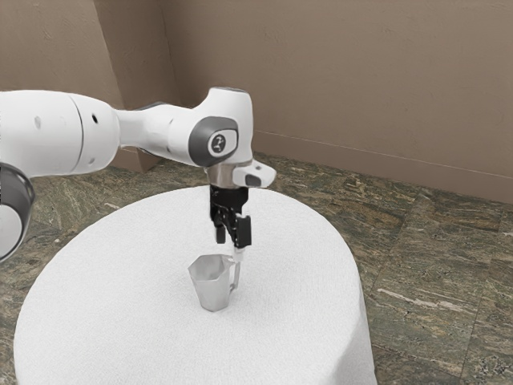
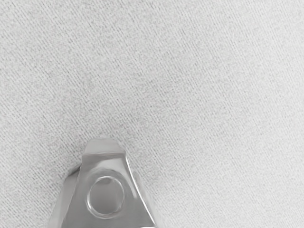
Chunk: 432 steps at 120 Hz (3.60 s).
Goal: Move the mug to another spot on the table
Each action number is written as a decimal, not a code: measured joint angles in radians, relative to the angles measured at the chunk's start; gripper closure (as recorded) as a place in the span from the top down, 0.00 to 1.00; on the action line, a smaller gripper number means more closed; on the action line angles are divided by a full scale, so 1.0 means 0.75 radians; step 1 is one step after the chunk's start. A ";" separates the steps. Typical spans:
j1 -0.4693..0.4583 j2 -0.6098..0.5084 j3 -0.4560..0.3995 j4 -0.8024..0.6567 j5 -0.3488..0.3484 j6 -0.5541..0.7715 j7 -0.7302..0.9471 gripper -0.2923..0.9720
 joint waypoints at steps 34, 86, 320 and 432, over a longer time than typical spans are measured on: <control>-0.006 0.022 -0.028 -0.081 0.064 0.165 0.141 0.77; -0.006 0.075 -0.026 -0.136 0.118 0.317 0.258 0.77; -0.006 0.038 0.008 -0.005 0.259 0.234 -0.098 0.20; -0.005 0.039 0.153 -0.260 0.236 0.236 -0.141 0.15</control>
